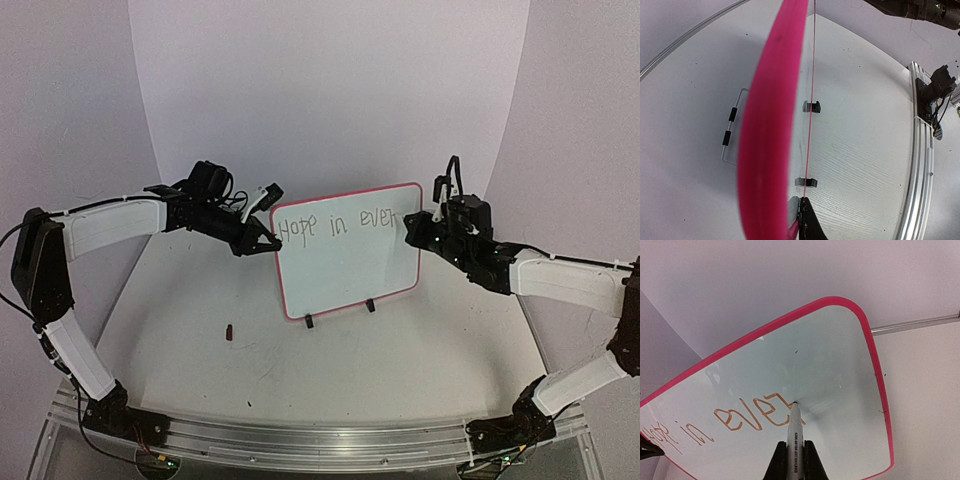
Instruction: Write a sentence on the whiteboard
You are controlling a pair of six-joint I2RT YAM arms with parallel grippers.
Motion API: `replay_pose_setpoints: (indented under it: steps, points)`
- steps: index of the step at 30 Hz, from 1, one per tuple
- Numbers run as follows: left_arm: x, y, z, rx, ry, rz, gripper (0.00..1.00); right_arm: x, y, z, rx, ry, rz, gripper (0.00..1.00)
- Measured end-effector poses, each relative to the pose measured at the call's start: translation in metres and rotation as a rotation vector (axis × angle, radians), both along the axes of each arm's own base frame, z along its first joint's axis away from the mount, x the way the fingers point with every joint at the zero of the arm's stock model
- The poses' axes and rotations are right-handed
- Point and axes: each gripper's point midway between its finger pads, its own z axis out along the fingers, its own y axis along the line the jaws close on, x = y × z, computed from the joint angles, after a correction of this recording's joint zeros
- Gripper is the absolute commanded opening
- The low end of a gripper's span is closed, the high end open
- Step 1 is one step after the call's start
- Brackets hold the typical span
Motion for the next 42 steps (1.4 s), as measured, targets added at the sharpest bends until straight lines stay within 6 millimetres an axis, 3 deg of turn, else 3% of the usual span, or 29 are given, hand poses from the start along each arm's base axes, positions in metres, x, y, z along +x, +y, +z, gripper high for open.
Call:
replay_pose_setpoints:
  steps: [10,19,30,42]
  points:
    - [0.000,0.000,0.000,0.000,0.000,0.000,0.00,-0.001,-0.002,0.002,0.003,-0.005,-0.004,0.00]
    - [0.000,0.000,0.000,0.001,-0.006,-0.002,0.00,-0.017,-0.012,0.024,0.040,-0.052,0.000,0.00]
    - [-0.001,-0.001,0.000,0.002,-0.009,-0.007,0.00,-0.005,-0.002,0.001,0.002,-0.007,0.006,0.00]
    - [-0.001,-0.001,0.000,0.002,-0.008,-0.007,0.00,-0.001,0.000,0.010,0.004,-0.033,0.009,0.00]
